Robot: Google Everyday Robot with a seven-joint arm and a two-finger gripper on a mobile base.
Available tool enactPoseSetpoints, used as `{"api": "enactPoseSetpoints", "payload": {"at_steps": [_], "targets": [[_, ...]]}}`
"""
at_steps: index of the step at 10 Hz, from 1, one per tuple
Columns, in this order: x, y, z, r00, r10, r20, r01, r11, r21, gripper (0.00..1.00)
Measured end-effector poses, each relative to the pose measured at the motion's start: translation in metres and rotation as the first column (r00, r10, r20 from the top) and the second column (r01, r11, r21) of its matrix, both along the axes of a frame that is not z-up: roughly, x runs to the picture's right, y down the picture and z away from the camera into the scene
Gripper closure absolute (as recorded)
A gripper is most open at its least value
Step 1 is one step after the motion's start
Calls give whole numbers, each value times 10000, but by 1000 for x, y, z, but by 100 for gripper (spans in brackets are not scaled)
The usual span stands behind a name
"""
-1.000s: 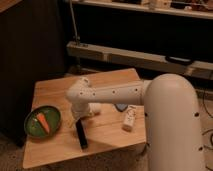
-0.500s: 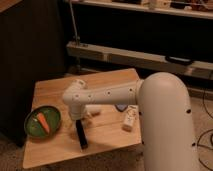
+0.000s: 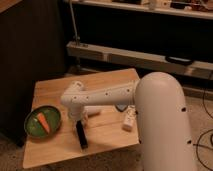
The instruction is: Place the eraser on the white sponge
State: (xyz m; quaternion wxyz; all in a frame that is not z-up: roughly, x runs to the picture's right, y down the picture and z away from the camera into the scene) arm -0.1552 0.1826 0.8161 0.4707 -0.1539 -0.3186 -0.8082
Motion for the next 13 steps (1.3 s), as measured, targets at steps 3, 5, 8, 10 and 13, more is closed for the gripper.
{"api": "enactPoseSetpoints", "payload": {"at_steps": [3,5,8,10,13], "targets": [[11,-9,-4,9977,-512,-439,495,9980,-399,97],[24,-14,-5,9962,-677,-553,636,9952,-741,100],[72,-56,-25,9974,-195,-687,141,9969,-778,100],[113,-100,-57,9963,179,-838,-210,9991,-364,100],[178,-169,-80,9918,577,-1141,-525,9975,476,100]]}}
